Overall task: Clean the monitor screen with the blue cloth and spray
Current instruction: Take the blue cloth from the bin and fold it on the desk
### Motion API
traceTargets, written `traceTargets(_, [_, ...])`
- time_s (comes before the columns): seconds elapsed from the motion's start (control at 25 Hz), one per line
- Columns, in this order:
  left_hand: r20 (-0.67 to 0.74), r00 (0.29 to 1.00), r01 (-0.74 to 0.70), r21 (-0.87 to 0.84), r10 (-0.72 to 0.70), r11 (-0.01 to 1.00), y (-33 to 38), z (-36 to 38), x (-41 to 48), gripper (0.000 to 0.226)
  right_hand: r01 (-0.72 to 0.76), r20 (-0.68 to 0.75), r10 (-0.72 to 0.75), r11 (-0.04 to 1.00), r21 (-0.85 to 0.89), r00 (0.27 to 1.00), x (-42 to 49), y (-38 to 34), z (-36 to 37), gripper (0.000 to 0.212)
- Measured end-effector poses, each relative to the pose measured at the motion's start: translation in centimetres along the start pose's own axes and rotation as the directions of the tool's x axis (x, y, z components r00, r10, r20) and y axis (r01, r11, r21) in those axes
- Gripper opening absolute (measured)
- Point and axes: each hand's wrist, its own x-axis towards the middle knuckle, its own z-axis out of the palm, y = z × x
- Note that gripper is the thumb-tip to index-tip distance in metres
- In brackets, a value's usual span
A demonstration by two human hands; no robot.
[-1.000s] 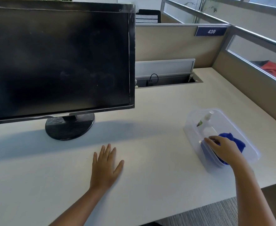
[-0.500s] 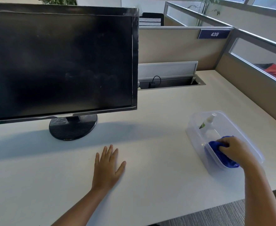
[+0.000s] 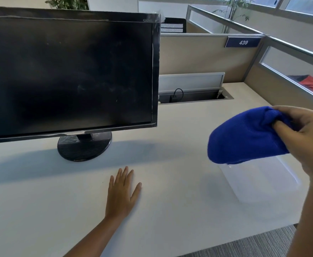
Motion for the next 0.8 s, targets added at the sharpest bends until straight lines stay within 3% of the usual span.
traceTargets(0.12, [-0.022,1.000,0.006,-0.031,-0.007,1.000,0.1,-0.1,0.0,0.085,-0.033,0.021,0.032,0.996,0.077,0.999,0.1,-1.5,0.8,0.039])
traceTargets(0.24, [-0.041,0.999,0.017,-0.039,-0.019,0.999,0.0,-0.2,0.0,0.083,0.067,0.054,-0.063,0.995,-0.073,0.997,-0.8,-3.7,3.0,0.031])
traceTargets(0.36, [-0.062,0.998,0.024,-0.039,-0.026,0.999,0.1,-0.2,-0.1,0.082,0.168,0.371,-0.005,0.897,-0.408,0.928,-3.5,-5.1,10.1,0.014])
traceTargets(0.44, [-0.066,0.997,0.027,-0.038,-0.029,0.999,0.1,-0.2,-0.1,0.080,0.190,0.554,0.111,0.869,-0.457,0.825,-6.8,-5.3,16.3,0.018])
traceTargets(0.56, [-0.069,0.997,0.034,-0.058,-0.038,0.998,-0.2,-0.1,-0.2,0.071,0.254,0.689,0.092,0.888,-0.383,0.719,-11.8,-4.9,23.1,0.022])
traceTargets(0.8, [-0.059,0.988,-0.143,-0.017,0.142,0.990,0.0,-0.1,-0.3,0.062,0.326,0.712,-0.207,0.945,-0.032,0.671,-15.0,-2.8,24.2,0.066])
